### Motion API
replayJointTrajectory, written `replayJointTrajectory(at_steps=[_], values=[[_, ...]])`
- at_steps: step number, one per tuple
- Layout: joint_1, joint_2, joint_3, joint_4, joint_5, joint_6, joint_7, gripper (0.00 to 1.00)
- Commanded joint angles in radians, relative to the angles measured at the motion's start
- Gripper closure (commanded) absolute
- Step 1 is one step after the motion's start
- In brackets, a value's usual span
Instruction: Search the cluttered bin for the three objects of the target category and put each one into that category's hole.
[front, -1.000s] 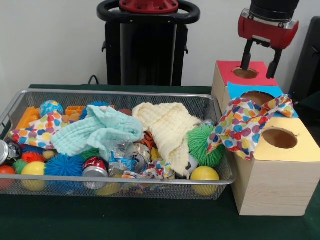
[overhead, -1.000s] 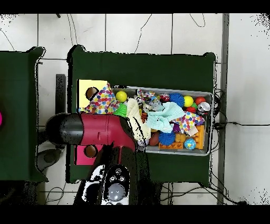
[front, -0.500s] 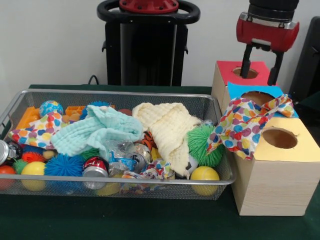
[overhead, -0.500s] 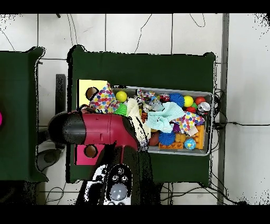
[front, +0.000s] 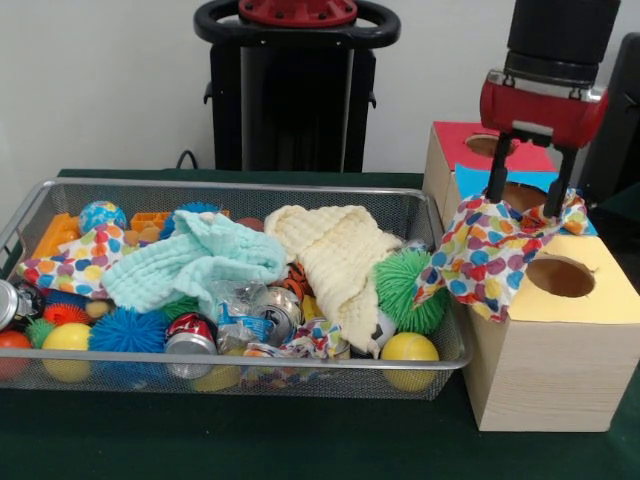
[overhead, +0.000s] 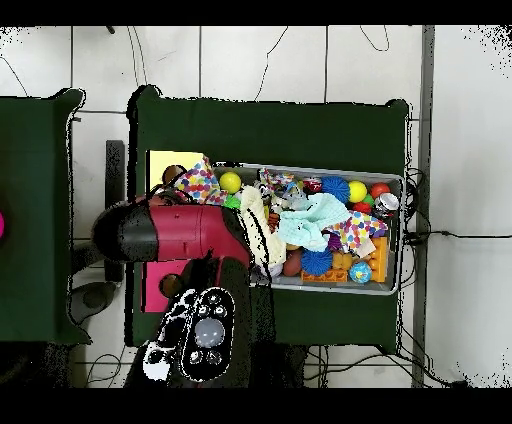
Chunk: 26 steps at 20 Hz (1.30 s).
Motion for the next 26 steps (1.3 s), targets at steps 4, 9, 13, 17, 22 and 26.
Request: replayJointTrajectory(at_steps=[4,9,13,17,22,26], values=[[0.020,0.262,-0.038,-0.159,0.014,0.217,0.169,0.00],[0.034,0.309,-0.055,-0.215,0.028,0.339,0.184,0.00],[0.036,0.336,-0.053,-0.236,0.039,0.347,0.191,0.00],[0.043,0.349,-0.058,-0.242,0.045,0.328,0.197,0.00],[0.047,0.361,-0.063,-0.243,0.047,0.308,0.192,0.00],[0.059,0.378,-0.081,-0.244,0.047,0.238,0.217,0.00]])
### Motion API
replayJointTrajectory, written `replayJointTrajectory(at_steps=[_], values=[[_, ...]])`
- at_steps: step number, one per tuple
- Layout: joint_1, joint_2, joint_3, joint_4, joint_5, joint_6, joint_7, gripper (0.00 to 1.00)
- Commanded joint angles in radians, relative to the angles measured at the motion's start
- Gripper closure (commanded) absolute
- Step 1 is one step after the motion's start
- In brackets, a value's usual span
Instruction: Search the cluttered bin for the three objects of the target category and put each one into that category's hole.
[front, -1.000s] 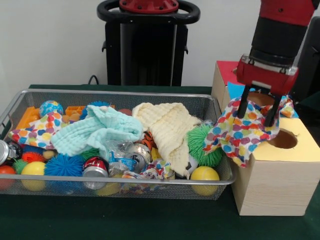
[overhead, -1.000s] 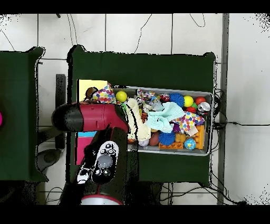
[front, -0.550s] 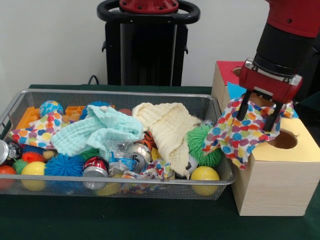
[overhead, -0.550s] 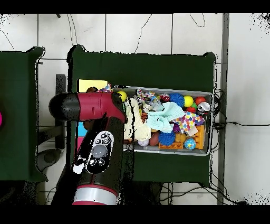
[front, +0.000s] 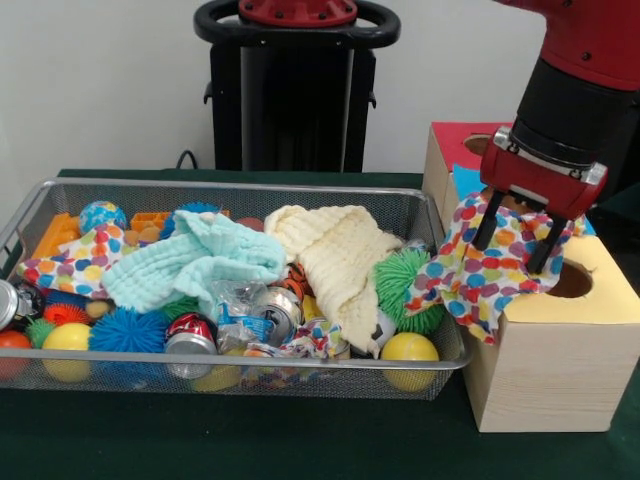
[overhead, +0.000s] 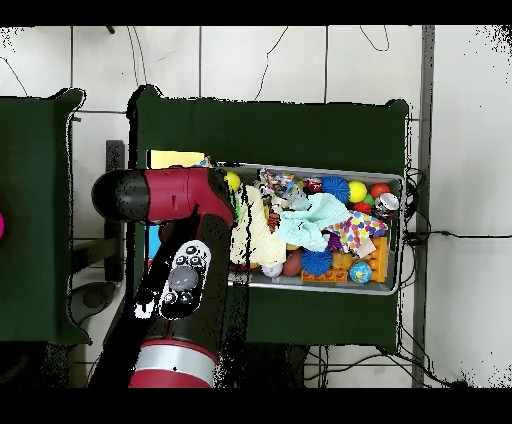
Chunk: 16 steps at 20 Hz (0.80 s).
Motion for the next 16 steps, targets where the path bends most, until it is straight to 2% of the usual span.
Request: replayJointTrajectory(at_steps=[1,2,3,5,7,16], values=[[0.010,0.159,0.013,0.049,0.013,-0.157,0.265,0.00],[0.011,0.161,0.013,0.065,0.011,-0.305,0.292,0.00],[-0.002,0.163,0.034,0.078,0.010,-0.386,0.278,0.00],[-0.055,0.163,0.113,0.097,0.010,-0.424,0.192,0.00],[-0.080,0.173,0.145,0.093,0.024,-0.360,0.137,0.00],[-0.021,0.222,0.039,0.028,-0.007,-0.171,0.142,0.00]])
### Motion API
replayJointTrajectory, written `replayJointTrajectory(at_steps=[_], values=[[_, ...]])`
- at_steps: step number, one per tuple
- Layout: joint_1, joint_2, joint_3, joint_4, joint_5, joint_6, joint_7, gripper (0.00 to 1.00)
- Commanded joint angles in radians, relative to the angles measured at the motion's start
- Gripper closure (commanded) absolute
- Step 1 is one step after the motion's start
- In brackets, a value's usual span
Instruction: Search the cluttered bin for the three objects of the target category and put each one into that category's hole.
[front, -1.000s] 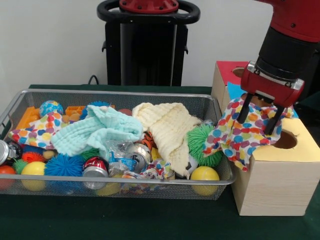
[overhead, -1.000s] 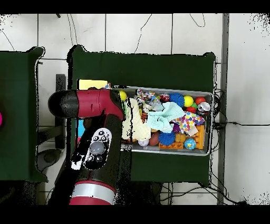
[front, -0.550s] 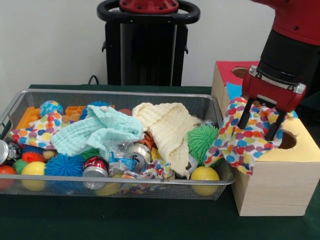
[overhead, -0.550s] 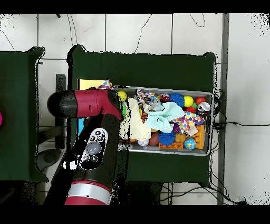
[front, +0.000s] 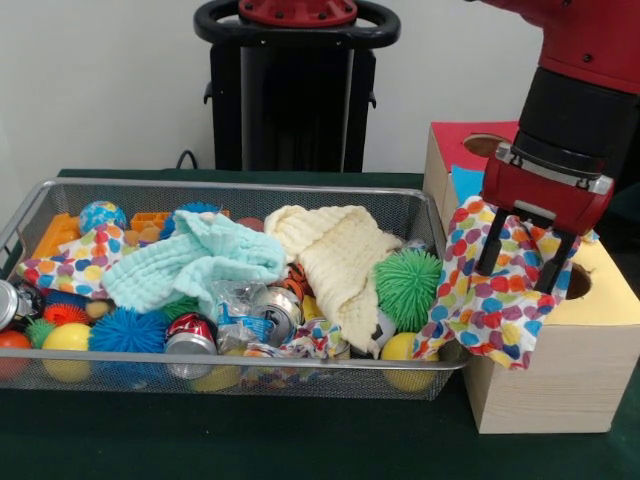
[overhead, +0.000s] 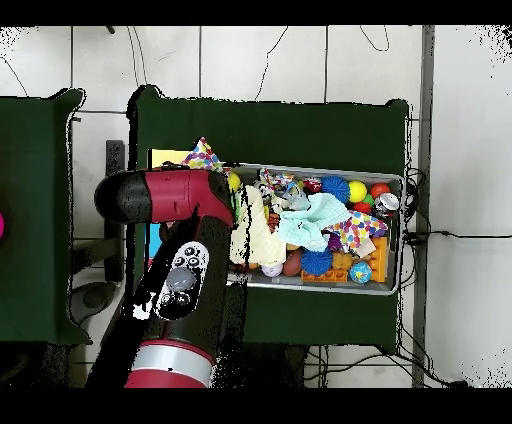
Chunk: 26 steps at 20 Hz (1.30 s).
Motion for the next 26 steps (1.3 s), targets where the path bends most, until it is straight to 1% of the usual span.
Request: replayJointTrajectory(at_steps=[1,5,7,9,11,17,18,26], values=[[-0.029,0.211,0.059,0.023,-0.010,-0.002,0.144,0.00],[-0.025,0.217,0.054,0.016,-0.004,0.026,0.142,0.00],[-0.037,0.210,0.074,0.027,0.001,0.031,0.121,0.00],[-0.071,0.194,0.124,0.048,0.015,0.050,0.077,0.00],[-0.090,0.189,0.151,0.055,0.022,0.061,0.052,0.00],[-0.098,0.192,0.163,0.043,0.018,0.101,0.034,0.00],[-0.101,0.192,0.166,0.040,0.015,0.109,0.035,1.00],[-0.103,0.195,0.167,0.026,0.006,0.135,0.034,1.00]])
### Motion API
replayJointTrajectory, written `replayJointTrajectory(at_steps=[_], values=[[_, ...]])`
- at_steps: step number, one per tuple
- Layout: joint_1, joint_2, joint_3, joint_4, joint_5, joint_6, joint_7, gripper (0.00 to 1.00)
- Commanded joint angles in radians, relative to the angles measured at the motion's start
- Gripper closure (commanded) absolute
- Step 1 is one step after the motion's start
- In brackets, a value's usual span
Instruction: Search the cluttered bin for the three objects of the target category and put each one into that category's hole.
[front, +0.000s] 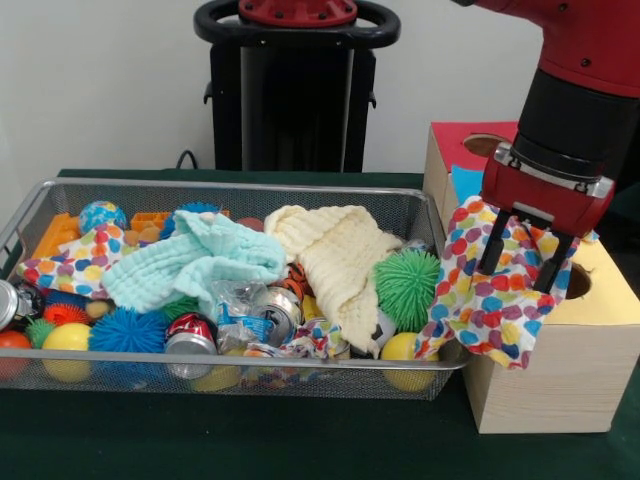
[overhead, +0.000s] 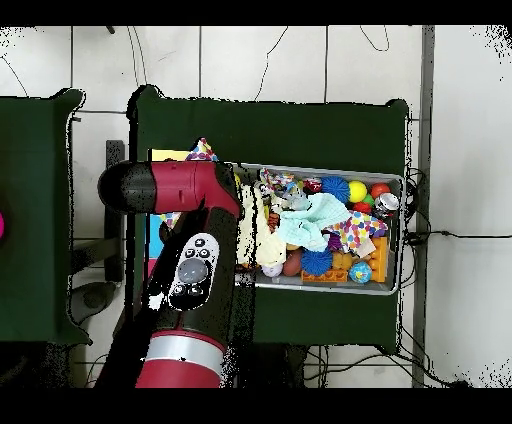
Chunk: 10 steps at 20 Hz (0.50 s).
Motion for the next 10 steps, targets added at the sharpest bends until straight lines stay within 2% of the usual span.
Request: replayJointTrajectory(at_steps=[1,5,10], values=[[-0.069,0.192,0.136,0.061,-0.010,0.043,0.033,1.00],[-0.073,0.190,0.142,0.063,-0.012,0.044,0.029,1.00],[-0.068,0.181,0.132,0.057,-0.024,0.104,0.019,1.00]])
